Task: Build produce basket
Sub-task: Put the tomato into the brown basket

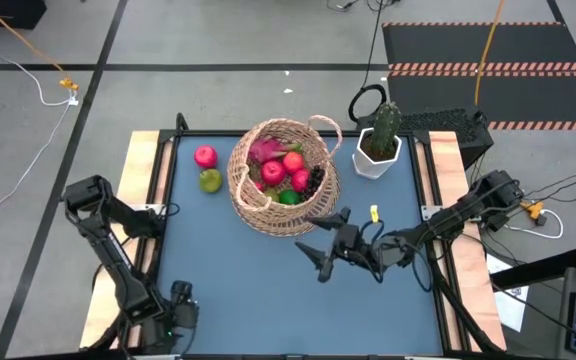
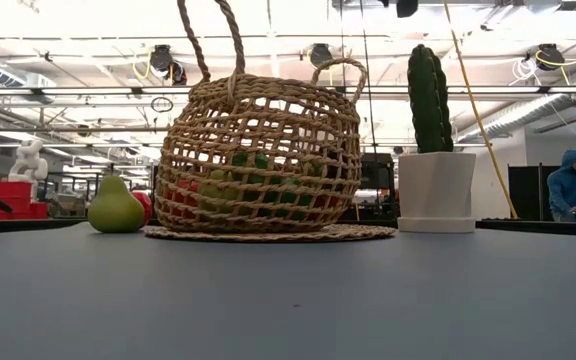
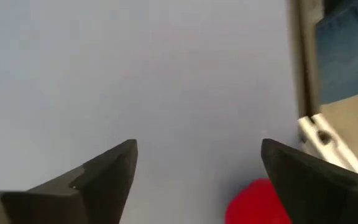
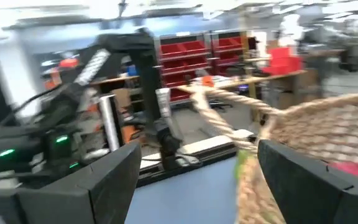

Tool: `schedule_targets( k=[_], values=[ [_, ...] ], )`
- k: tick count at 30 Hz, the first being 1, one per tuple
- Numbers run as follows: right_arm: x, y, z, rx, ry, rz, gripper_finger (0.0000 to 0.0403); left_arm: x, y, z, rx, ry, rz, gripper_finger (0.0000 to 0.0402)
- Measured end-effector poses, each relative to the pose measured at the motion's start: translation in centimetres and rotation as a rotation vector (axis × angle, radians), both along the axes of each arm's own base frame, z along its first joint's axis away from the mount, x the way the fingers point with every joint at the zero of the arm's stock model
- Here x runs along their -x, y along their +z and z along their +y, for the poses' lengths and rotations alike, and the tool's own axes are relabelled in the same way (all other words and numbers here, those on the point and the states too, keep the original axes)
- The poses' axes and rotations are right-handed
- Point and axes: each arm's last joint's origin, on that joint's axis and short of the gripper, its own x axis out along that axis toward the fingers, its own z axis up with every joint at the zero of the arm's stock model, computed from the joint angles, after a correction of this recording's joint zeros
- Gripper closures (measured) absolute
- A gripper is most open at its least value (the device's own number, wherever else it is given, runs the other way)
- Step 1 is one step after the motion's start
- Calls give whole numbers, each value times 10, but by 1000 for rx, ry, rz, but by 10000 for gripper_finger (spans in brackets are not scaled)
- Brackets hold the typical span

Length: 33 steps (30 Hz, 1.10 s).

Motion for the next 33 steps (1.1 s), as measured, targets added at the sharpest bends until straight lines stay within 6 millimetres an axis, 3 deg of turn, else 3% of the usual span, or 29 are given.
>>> schedule_targets(
  k=[7,20,26,33],
  values=[
    [-1,0,4,18,140,-9,85,2,-1,3,71,102,235,15],
    [-1,-8,6,-34,156,49,85,28,-1,-9,17,21,98,9],
    [-1,-24,6,-142,151,166,85,32,-1,-11,28,27,114,9],
    [-1,-18,6,-149,156,110,85,36,0,-13,44,54,157,9]
  ],
)
